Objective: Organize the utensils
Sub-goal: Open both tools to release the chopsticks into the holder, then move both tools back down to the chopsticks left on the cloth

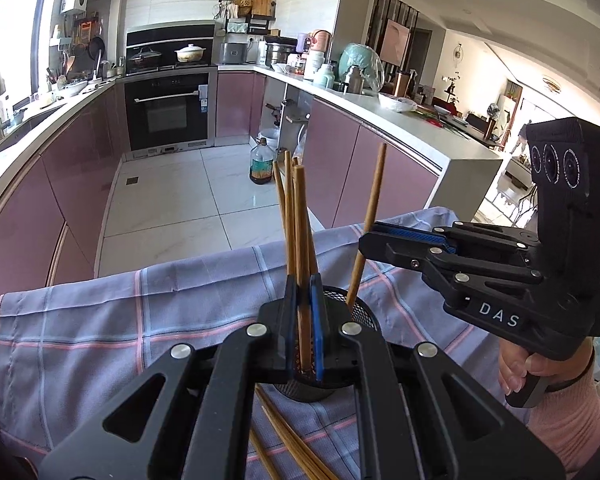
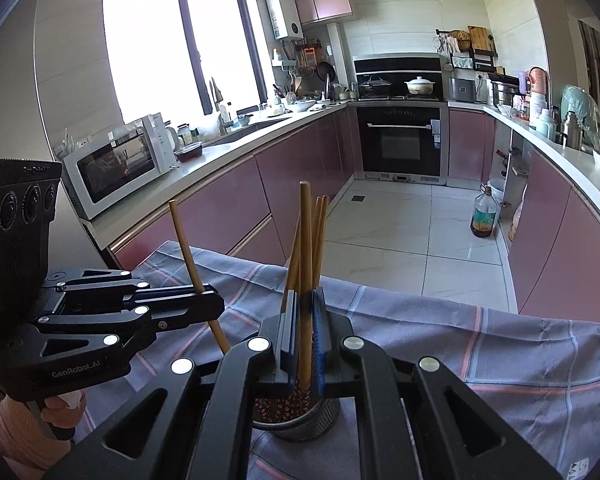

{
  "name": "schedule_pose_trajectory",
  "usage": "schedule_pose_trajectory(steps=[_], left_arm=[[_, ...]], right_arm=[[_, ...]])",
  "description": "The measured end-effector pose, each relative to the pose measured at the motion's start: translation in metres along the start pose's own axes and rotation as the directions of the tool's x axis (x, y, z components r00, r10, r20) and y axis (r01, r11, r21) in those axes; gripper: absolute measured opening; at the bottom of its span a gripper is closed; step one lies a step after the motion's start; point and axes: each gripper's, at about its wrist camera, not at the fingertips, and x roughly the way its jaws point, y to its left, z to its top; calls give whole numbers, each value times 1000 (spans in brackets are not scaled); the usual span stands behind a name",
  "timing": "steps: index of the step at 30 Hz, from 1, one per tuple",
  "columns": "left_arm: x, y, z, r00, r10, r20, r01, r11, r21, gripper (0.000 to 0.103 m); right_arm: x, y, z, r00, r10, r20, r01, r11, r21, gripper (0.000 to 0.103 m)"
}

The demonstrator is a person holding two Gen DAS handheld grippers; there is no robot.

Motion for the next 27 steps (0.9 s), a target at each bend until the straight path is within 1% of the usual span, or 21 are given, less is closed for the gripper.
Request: schedule_pose_trajectory(steps=[3,4,5,6,7,12,14,16,18,20,21,22,24,27], left_arm=[[10,3,2,1000,7,-16,-7,1000,-15,8],[11,3,1,1000,5,-19,-6,1000,-21,11],[14,6,1,1000,0,-24,0,999,-32,18],[16,9,-1,1000,-5,-29,4,999,-47,22],[17,11,-2,1000,-2,-30,0,999,-54,23],[11,25,-11,1000,2,-9,-3,996,-91,24],[7,29,-14,1000,3,-1,-3,995,-98,27],[1,30,-19,1000,21,11,-20,995,-95,27],[-6,32,-26,999,32,24,-30,995,-92,30],[-14,33,-36,998,47,33,-44,995,-90,33],[-17,34,-41,998,54,36,-51,995,-85,33],[-20,36,-47,998,59,37,-56,995,-84,35],[-24,38,-58,998,62,29,-59,995,-84,35],[-23,45,-81,997,71,-8,-71,993,-91,35]], right_arm=[[1,-2,0,1000,-3,3,3,1000,15,8],[2,-2,0,1000,-3,4,3,1000,19,11],[1,-2,0,1000,-4,8,4,1000,20,15],[0,-3,-1,1000,-9,12,8,1000,21,23],[0,-3,-1,1000,-8,14,8,1000,19,26],[-6,0,-6,1000,1,24,-1,1000,15,28],[-8,1,-8,999,11,30,-12,1000,17,29],[-11,2,-11,999,15,33,-16,1000,18,31],[-16,5,-16,999,25,36,-25,1000,16,31],[-22,8,-20,998,41,44,-42,999,9,34],[-26,11,-23,998,52,45,-52,999,1,38],[-30,15,-26,997,56,47,-56,998,-12,40],[-36,23,-34,996,74,44,-72,997,-40,40],[-38,35,-50,995,104,10,-103,992,-73,40]])
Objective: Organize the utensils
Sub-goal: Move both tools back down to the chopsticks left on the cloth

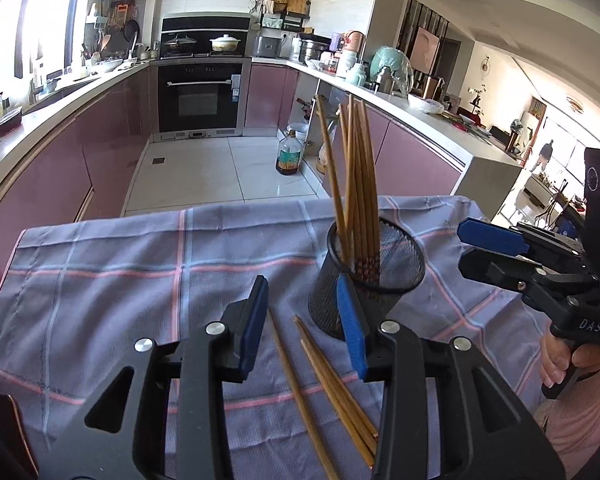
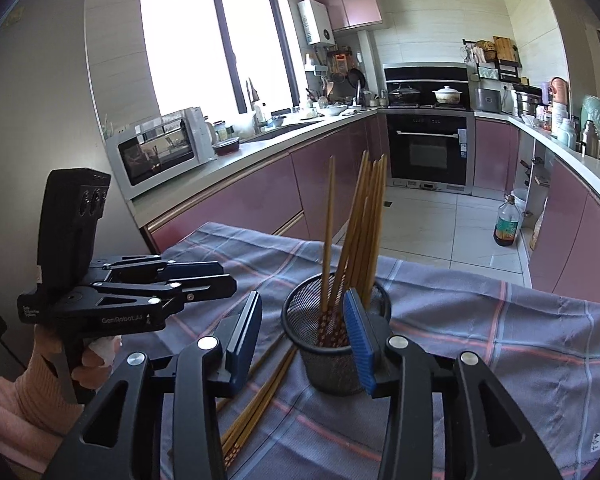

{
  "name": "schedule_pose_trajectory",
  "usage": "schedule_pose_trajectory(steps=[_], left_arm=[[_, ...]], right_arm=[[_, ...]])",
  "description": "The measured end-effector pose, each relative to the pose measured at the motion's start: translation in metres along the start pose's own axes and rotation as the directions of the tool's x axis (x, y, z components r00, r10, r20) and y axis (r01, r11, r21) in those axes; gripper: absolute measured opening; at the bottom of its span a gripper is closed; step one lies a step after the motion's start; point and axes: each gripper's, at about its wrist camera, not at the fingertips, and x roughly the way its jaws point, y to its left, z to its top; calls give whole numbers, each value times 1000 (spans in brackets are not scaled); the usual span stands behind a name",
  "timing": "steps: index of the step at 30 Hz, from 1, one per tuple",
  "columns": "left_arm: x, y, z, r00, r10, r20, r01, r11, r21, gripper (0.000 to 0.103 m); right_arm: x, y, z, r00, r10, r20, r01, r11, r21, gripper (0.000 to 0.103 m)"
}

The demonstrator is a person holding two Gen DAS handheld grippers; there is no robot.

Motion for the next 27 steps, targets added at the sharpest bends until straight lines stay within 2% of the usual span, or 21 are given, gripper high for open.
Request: schedule_pose_trajectory(steps=[4,8,12,16,27], left_arm=[[7,5,-32,998,20,-65,-19,1000,6,35],[15,8,-61,993,20,-119,-18,1000,14,35],[22,8,-81,988,18,-155,-16,1000,18,35],[25,6,-92,986,-2,-168,3,1000,5,35],[35,-4,-98,981,14,-194,-9,1000,25,35]], right_arm=[[15,15,-27,996,21,-92,-24,999,-26,40],[38,21,-56,980,41,-193,-43,999,-6,40],[54,23,-74,967,36,-252,-36,999,8,40],[63,23,-83,958,37,-285,-31,999,27,39],[74,31,-96,948,4,-319,3,1000,20,34]])
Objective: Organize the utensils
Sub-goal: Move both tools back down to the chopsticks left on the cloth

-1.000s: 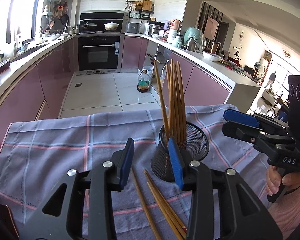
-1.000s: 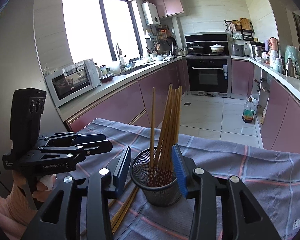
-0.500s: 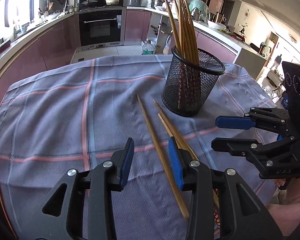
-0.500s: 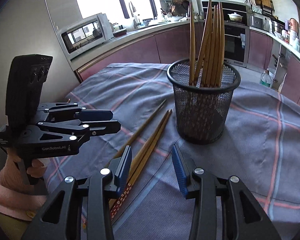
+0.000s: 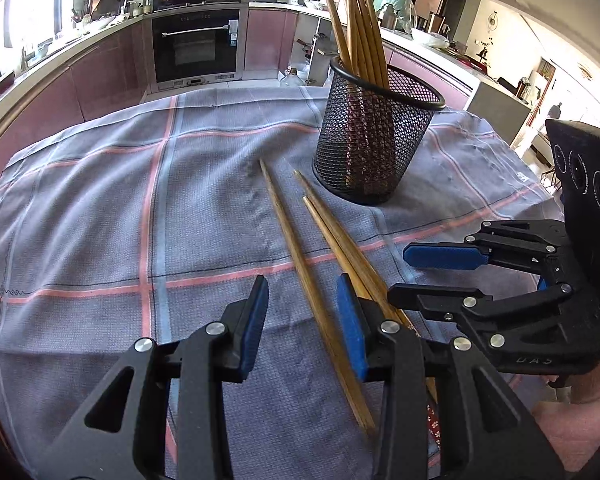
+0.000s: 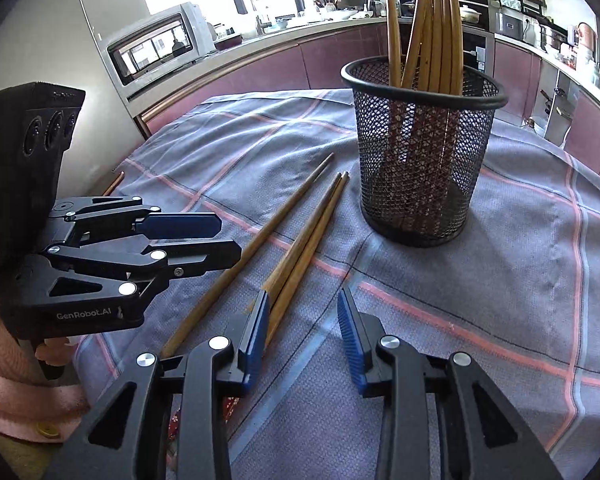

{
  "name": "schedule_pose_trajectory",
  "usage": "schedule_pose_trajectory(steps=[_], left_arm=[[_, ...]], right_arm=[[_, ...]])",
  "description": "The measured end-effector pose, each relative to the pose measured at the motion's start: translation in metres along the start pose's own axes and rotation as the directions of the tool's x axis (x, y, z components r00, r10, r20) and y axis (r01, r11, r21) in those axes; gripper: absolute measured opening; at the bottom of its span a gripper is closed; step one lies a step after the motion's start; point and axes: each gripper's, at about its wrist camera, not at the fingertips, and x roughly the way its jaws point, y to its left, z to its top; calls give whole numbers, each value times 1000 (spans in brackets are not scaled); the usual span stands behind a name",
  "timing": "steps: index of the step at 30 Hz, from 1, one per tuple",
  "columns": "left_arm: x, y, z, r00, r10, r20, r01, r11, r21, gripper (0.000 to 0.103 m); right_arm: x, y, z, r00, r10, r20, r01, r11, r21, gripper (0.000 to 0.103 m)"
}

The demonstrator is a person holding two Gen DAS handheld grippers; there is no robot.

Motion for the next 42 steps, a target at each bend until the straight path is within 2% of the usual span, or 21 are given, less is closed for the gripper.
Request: schedule_pose_trajectory(steps=[13,15,18,20,24,29,32,39,42], left_arm=[[12,-1,-2,999,31,-29,-31,1000,6,33],[12,0,-2,999,33,-31,-32,999,2,33],[11,1,-3,999,28,-35,-28,1000,-4,26],[9,1,-4,999,22,-40,-22,1000,-11,19],[8,0,-7,999,12,-48,-13,1000,-19,11],[6,-1,-12,999,12,-48,-14,999,-45,10],[4,-1,-14,999,11,-48,-14,998,-57,10],[0,-5,-17,999,10,-45,-13,998,-54,10],[-1,-5,-15,999,19,-36,-21,999,-48,20]], right_arm=[[6,7,4,999,-45,-2,45,999,-29,33],[6,5,4,999,-52,-7,52,998,-25,30],[6,1,3,998,-67,-16,66,998,-23,21],[4,-1,3,998,-65,-19,65,998,-17,21],[4,-2,1,998,-66,-19,66,998,-21,21],[5,-1,2,997,-69,-18,68,997,-23,18],[4,-2,2,998,-59,-21,59,998,-19,8],[0,-4,-1,999,-42,-23,42,999,0,8],[0,-3,0,999,-41,-24,41,999,-1,8]])
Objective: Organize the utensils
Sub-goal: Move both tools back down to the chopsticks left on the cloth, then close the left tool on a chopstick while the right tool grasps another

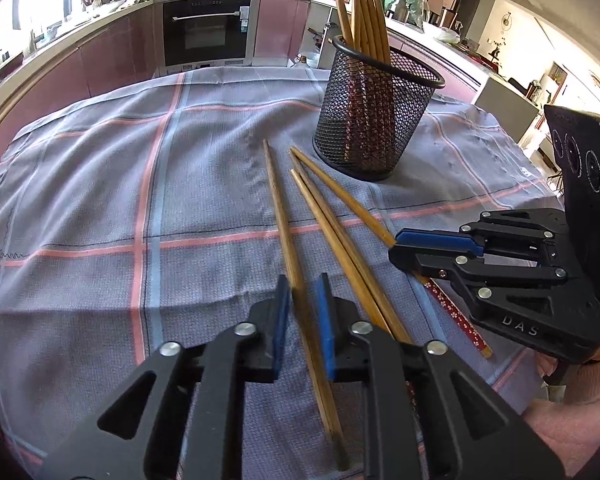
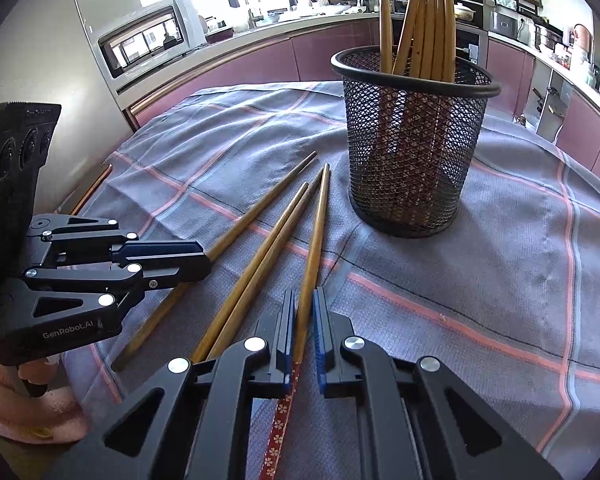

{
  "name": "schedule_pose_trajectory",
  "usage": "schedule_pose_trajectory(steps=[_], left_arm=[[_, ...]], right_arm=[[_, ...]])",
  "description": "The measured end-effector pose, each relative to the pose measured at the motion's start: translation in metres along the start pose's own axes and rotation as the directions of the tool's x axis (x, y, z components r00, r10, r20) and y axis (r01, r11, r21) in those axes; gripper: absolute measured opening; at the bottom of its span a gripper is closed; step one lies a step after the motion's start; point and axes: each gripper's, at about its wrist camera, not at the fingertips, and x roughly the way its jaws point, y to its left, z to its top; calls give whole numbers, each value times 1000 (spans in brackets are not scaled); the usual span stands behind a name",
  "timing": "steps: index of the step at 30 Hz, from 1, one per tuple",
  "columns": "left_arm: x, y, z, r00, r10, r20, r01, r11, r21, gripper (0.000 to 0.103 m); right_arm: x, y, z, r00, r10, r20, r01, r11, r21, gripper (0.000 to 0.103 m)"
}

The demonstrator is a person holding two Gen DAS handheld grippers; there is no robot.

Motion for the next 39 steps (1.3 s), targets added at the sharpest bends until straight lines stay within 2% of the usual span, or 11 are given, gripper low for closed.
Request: schedule_pose_trajectory(steps=[1,9,15,18,20,25,33,39], left_arm=[[0,0,1,1000,2,2,-2,1000,2,24],[14,0,14,999,36,-10,-36,999,25,25],[23,-2,24,999,51,-14,-51,998,47,25],[26,-3,27,998,60,-14,-60,997,49,24],[27,-2,28,998,69,-14,-68,997,43,18],[27,1,29,998,65,-14,-65,998,15,10],[24,3,26,999,47,-10,-47,999,-13,8],[4,6,26,999,21,28,-20,999,-32,8]], right_arm=[[0,-1,0,1000,2,0,-2,1000,4,8],[6,-2,10,1000,-20,9,20,1000,8,15],[16,4,19,999,-47,7,47,999,-28,15],[18,5,21,999,-53,8,53,998,-35,11],[18,3,21,999,-49,9,49,998,-28,8],[17,-2,20,1000,-26,12,26,1000,-1,7],[4,-5,19,999,4,46,-5,1000,15,6],[-16,-8,18,994,57,97,-59,998,18,6]])
